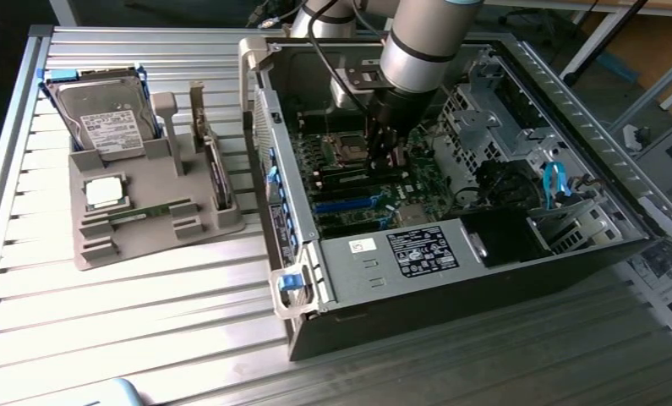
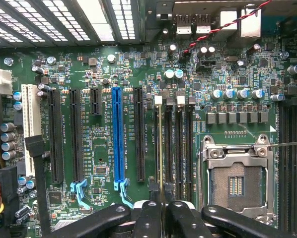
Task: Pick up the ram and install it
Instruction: 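Insert the ram into the slot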
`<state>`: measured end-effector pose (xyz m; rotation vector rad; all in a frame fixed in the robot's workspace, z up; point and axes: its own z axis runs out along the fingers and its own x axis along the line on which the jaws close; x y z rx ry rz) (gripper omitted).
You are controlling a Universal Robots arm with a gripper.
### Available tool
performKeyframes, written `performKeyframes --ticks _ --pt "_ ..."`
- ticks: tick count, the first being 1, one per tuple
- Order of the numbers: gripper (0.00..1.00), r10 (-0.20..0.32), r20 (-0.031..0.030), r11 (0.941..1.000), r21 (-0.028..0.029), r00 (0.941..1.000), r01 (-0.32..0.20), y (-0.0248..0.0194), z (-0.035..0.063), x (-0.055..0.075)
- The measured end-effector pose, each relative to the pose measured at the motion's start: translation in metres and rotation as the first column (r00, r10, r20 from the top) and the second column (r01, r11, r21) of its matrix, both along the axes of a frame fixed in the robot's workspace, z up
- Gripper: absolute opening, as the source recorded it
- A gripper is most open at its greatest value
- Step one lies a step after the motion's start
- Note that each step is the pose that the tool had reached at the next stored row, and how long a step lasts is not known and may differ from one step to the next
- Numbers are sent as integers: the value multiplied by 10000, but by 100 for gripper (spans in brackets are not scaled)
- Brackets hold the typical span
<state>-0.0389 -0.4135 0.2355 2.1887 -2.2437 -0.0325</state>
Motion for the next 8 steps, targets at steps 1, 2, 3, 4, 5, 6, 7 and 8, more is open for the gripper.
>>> performKeyframes --ticks 1,2,3,4,5,6,7,8 --pt "12 0 0 10000 1 10000 0 0 0 1" --pt "12 0 -2 10000 1 10000 0 0 0 4" --pt "12 0 -1 10000 1 10000 0 0 0 8" --pt "12 0 0 10000 2 10000 0 0 -1 15" --pt "12 0 1 10000 1 10000 0 0 0 24" --pt "12 0 0 10000 0 10000 0 0 0 33" --pt "12 0 0 10000 1 10000 0 0 0 44" --pt "12 0 0 10000 0 10000 0 0 0 55"
